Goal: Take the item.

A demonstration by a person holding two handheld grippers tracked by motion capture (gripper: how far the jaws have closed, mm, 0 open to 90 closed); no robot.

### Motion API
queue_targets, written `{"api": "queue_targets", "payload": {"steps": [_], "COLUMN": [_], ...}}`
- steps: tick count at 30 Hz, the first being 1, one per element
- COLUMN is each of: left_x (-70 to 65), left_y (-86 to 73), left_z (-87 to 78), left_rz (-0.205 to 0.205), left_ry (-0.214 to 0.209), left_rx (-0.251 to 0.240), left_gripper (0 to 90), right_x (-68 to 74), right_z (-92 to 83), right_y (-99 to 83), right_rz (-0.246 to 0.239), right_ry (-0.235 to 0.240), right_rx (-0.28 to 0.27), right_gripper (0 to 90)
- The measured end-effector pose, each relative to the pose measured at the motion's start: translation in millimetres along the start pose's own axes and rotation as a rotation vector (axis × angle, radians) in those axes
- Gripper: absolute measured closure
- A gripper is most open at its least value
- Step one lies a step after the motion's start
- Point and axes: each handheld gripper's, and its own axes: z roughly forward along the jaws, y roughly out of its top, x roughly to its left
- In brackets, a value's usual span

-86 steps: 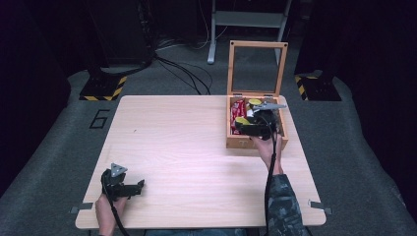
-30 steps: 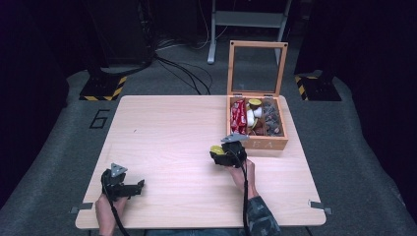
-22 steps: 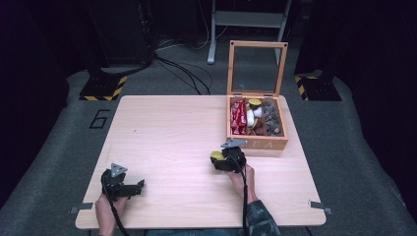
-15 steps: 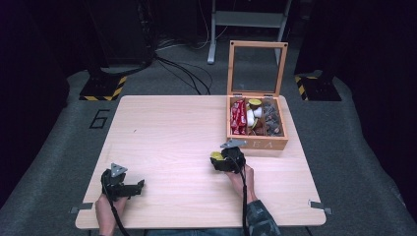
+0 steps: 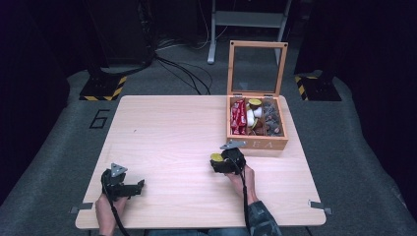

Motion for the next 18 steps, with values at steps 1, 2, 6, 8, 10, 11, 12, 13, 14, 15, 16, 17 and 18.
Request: {"api": "queue_targets", "payload": {"steps": [1,2,6,8,10,11,12,13,14,15,16,17,18], "left_x": [0.0,0.0,0.0,-0.1,-0.1,0.0,0.0,0.0,0.0,0.0,-0.1,0.0,0.0], "left_y": [0.0,0.0,0.0,0.0,0.0,0.0,0.0,0.0,0.0,0.0,0.0,0.0,0.0], "left_z": [0.0,0.0,0.0,0.0,0.0,0.0,0.0,-0.1,-0.1,-0.1,0.0,-0.1,-0.1], "left_rz": [0.000,0.000,0.001,0.000,0.000,0.001,0.001,0.001,0.001,0.001,0.000,0.001,0.001], "left_ry": [0.000,0.000,0.000,0.000,0.000,0.000,0.000,0.000,0.000,0.000,0.000,0.000,0.000], "left_rx": [0.000,-0.001,0.000,0.000,0.000,0.000,0.000,0.000,0.000,0.000,0.000,0.000,0.000], "left_gripper": [0.4,0.4,0.4,0.4,0.4,0.4,0.4,0.4,0.4,0.4,0.4,0.4,0.4], "right_x": [0.0,-1.1,-2.5,-2.8,-4.0,-4.1,-4.0,-4.3,-5.0,-5.1,-5.6,-5.7,-6.1], "right_z": [-1.4,-3.9,-13.8,-19.5,-25.8,-28.8,-31.9,-34.9,-38.1,-41.3,-44.6,-48.3,-52.1], "right_y": [-0.1,-0.2,0.3,0.1,-0.2,-0.6,-1.0,-1.6,-1.9,-2.7,-3.6,-4.8,-6.3], "right_rz": [0.000,-0.003,0.005,0.009,0.004,0.004,0.005,0.003,-0.003,-0.002,-0.008,-0.009,-0.014], "right_ry": [-0.001,0.007,0.032,0.038,0.050,0.052,0.051,0.050,0.053,0.049,0.044,0.045,0.040], "right_rx": [-0.003,-0.014,-0.041,-0.053,-0.067,-0.075,-0.081,-0.087,-0.086,-0.091,-0.096,-0.097,-0.100], "right_gripper": [23.1,21.0,14.5,13.6,12.6,11.7,10.8,10.2,9.5,8.7,8.3,7.8,7.5]}}
